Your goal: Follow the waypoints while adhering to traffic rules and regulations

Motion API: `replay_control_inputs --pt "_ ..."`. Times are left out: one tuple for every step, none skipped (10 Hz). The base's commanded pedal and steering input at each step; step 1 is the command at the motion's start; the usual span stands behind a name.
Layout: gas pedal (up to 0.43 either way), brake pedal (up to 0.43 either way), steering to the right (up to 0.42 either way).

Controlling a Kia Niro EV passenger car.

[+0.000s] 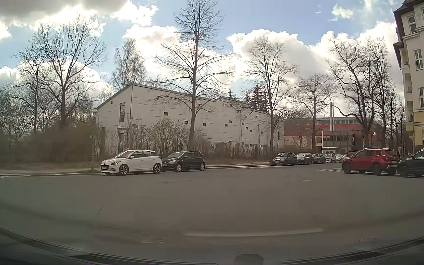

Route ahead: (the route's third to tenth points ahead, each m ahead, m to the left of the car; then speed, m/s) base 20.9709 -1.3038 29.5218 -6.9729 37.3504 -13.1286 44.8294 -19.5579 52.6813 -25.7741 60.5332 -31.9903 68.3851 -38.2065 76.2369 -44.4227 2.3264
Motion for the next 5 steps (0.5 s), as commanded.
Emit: replay_control_inputs --pt "0.0 0.116 0.11" --pt "0.0 0.091 0.108" --pt "0.0 0.073 0.104" --pt "0.0 0.067 0.102" --pt "0.0 0.067 0.102"
